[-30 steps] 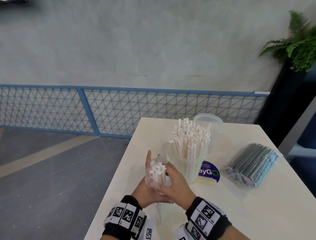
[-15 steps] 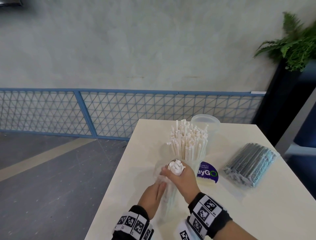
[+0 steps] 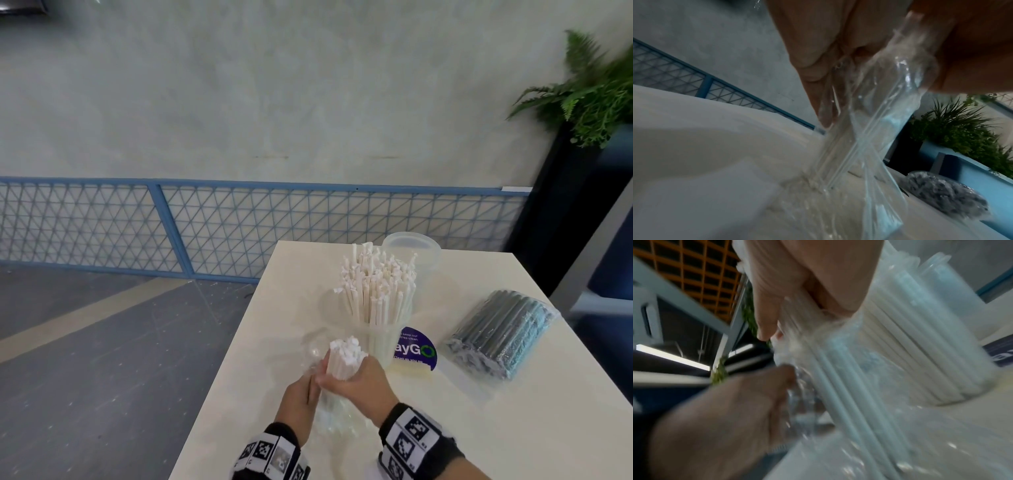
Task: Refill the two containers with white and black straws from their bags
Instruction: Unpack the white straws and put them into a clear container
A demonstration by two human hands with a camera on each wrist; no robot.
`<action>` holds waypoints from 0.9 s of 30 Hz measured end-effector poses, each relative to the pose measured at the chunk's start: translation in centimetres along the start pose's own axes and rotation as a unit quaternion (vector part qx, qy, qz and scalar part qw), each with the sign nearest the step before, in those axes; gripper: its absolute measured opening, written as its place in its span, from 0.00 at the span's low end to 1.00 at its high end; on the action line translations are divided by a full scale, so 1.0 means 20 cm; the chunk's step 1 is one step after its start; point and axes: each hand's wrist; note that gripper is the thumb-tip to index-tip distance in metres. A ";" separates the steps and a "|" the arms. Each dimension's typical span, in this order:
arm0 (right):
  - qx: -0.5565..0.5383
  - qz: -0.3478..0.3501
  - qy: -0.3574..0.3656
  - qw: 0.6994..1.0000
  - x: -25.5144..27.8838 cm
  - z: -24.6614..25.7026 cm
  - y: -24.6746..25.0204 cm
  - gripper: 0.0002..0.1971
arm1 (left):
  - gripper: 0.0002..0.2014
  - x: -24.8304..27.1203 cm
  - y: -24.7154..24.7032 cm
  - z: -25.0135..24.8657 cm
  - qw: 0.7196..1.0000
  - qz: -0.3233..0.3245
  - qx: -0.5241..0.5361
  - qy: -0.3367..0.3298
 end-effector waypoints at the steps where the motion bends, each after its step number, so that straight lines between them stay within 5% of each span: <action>1: 0.012 0.000 -0.008 1.000 0.01 -0.03 0.00 0.09 | 0.17 0.00 -0.01 0.01 1.000 -0.002 0.000 0.006; 5: 0.029 -0.033 -0.009 0.999 0.00 -0.01 0.00 0.08 | 0.16 -0.01 -0.02 0.01 1.000 -0.011 0.007 0.022; 8: -0.017 -0.120 0.004 0.993 -0.04 0.11 0.03 0.03 | 0.17 -0.03 -0.02 -0.01 0.999 -0.029 -0.001 0.022; 15: -0.144 -0.281 0.092 0.944 -0.16 0.50 0.22 0.13 | 0.14 -0.06 0.03 -0.05 0.994 -0.088 0.050 0.052; 22: -0.030 -0.306 0.193 0.932 -0.29 0.66 0.33 0.13 | 0.12 -0.07 0.05 -0.08 0.985 -0.123 0.114 0.046; 27: 0.068 -0.274 0.160 0.946 -0.38 0.53 0.27 0.17 | 0.21 -0.06 0.05 -0.14 0.977 -0.130 0.165 0.031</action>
Point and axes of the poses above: each hand's wrist, its own x-axis away from the middle knuckle, its own y-axis out of the back of the hand, z = x × y, and after that the axes turned 6 degrees about -z, right-handed
